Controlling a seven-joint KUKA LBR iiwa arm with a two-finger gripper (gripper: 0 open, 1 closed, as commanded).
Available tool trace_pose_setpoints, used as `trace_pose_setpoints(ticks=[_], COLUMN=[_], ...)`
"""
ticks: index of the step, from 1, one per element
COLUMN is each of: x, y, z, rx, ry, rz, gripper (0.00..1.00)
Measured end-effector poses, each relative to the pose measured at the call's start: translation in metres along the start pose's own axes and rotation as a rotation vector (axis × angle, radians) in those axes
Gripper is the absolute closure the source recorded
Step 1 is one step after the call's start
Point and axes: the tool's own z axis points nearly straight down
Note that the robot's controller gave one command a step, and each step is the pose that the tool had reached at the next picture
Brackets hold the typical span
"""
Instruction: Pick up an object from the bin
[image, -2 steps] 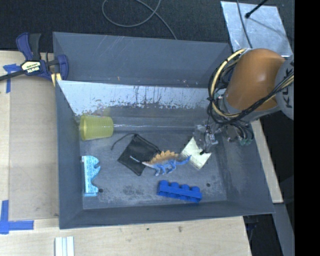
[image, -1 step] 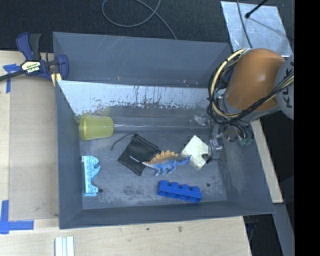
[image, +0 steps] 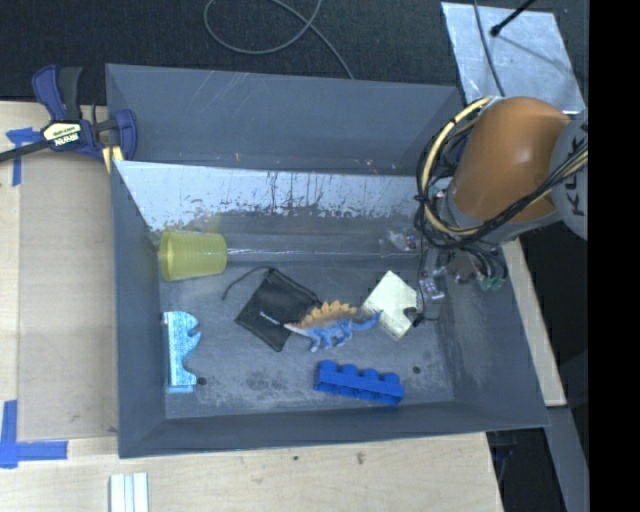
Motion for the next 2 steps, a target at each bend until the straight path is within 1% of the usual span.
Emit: trace_pose_setpoints(ticks=[1, 2], x=[0.0006, 0.0007], y=[-0.0287, -0.0281], z=[0.0820, 0.0827], rx=[0.002, 0.001], ry=[-0.004, -0.004], rz=[0.118, 0.117], gripper=[1.00, 0.00])
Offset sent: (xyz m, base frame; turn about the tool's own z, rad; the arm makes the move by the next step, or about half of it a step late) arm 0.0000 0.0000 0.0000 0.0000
